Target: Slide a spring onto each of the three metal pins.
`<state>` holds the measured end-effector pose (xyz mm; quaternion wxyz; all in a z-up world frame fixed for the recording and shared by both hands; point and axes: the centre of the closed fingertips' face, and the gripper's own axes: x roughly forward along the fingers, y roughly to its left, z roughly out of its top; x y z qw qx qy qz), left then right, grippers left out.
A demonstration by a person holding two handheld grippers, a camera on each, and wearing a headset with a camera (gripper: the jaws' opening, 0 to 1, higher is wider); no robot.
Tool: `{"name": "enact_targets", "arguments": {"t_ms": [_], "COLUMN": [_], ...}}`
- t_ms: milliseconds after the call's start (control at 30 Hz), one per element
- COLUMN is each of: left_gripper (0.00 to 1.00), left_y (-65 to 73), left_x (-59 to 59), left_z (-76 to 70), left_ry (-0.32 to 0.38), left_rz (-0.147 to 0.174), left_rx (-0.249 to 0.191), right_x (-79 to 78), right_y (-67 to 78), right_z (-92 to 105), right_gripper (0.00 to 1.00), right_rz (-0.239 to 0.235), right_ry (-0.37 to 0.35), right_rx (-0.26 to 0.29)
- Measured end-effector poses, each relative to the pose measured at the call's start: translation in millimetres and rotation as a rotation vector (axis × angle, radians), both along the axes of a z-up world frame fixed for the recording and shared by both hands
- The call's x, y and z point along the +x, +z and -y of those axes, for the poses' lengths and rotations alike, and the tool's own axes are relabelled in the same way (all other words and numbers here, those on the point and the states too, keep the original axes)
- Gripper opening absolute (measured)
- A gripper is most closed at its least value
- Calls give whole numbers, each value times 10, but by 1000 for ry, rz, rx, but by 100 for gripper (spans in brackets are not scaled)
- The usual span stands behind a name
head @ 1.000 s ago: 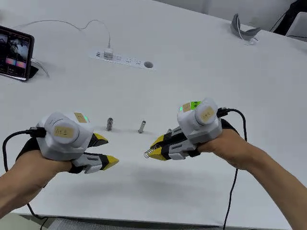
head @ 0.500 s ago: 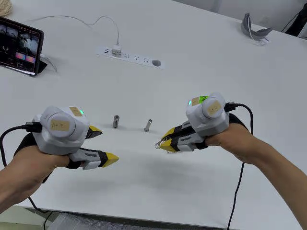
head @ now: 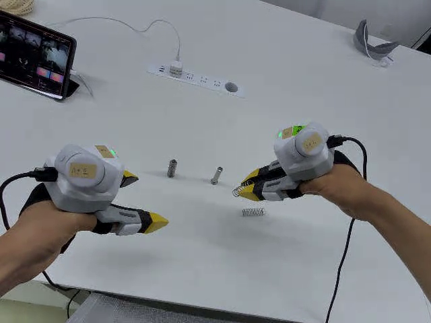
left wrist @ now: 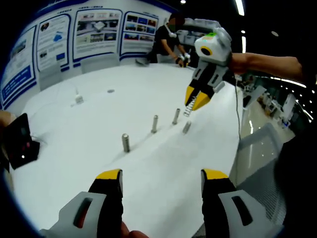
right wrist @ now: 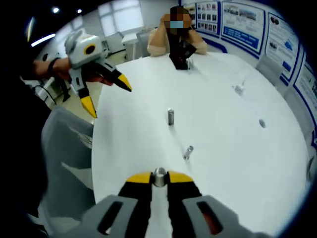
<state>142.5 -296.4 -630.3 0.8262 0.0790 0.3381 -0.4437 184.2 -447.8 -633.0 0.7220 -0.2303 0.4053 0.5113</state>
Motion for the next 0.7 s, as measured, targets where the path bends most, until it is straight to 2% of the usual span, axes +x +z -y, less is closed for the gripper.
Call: {"name": "enact_targets", "arguments": {"t_ms": [200, 333, 433, 700], "left_gripper": [69, 71, 73, 81], "left_y": [18, 6, -4, -18], "left_x": [15, 12, 2, -23], "left_z": [-67, -101, -127, -204], "left_ry": [31, 49, 56, 79], "left_rz": [-1, -15, -21, -36], "left_rx": [-15, -25, -22, -24], "right_x": [133, 190, 233, 417], "right_y": [-43, -82, -142, -163], "right_z": [-9, -48, -69, -120], "right_gripper": [13, 13, 13, 13], "right_rz": [8, 16, 24, 41], "right_ry": [3, 8, 28, 31], "right_rx": [-10, -16, -41, -46]}}
